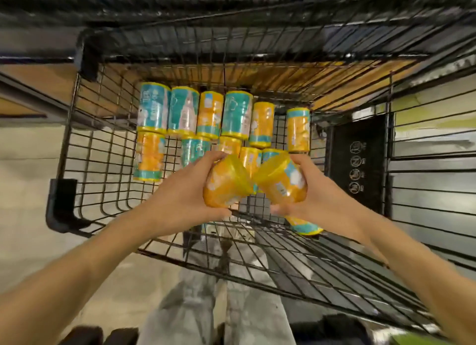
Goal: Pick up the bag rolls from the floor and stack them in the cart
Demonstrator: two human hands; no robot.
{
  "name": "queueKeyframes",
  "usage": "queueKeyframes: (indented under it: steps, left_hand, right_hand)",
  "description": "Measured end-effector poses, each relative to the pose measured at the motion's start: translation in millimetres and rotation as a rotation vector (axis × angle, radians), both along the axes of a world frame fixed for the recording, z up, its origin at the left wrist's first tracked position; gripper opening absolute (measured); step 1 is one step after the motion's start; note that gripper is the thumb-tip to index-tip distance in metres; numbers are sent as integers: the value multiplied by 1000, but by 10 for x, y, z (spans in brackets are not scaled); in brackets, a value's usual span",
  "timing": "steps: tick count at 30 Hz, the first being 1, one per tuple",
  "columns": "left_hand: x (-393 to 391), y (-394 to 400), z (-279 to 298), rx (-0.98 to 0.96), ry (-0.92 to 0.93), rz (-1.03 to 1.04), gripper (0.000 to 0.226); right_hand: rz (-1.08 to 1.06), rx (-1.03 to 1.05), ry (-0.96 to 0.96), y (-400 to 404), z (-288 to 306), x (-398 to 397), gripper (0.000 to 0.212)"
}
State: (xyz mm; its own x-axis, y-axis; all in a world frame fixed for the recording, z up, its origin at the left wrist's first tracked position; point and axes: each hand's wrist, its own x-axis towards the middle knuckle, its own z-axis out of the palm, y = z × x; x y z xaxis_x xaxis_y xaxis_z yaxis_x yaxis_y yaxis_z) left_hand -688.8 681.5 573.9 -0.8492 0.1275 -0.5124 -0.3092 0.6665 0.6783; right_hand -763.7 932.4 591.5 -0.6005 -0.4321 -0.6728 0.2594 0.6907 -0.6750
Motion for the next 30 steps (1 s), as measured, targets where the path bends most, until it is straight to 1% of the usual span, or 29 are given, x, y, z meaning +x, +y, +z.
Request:
queueKeyframes:
  steps: [3, 5, 8, 10, 13, 14, 17, 21, 23, 26, 30]
  left_hand:
    - [-17, -27, -434, -241, 43, -328, 99]
    - [-45, -27, -745, -295, 45, -460, 98]
    - [-121, -11, -1216, -378, -26, -590, 90]
    - [-154, 21, -1402, -436, -47, -685, 81]
    - [-148, 82, -1501, -490, 21, -792, 71]
    - [-156, 102, -1516, -503, 29, -814, 72]
    - [-169, 170, -1536, -555, 62, -907, 85]
    - [-157, 274, -1598, -614, 112, -995, 82]
    - [-154, 281, -1649, -627, 107, -1005, 81]
    - [-128, 303, -1699, -631, 96, -958, 81]
    - [-75, 383, -1752, -569, 1, -882, 87]
  right_hand:
    - [378, 187, 117, 50, -491, -44, 97]
    - [573, 286, 195, 95, -823, -31, 100]
    - [723, 358, 268, 160, -1221, 19, 94]
    - [792, 394, 286, 201, -1414, 61, 90]
    - [820, 439, 282, 223, -1582, 107, 88]
    - [820, 449, 285, 227, -1620, 124, 88]
    - [807, 457, 300, 233, -1705, 177, 87]
    - [796, 450, 340, 281, -1788, 257, 86]
    - [825, 452, 363, 294, -1804, 269, 85]
    - [858, 480, 384, 310, -1835, 287, 87]
    - [859, 470, 464, 345, -1881, 381, 92]
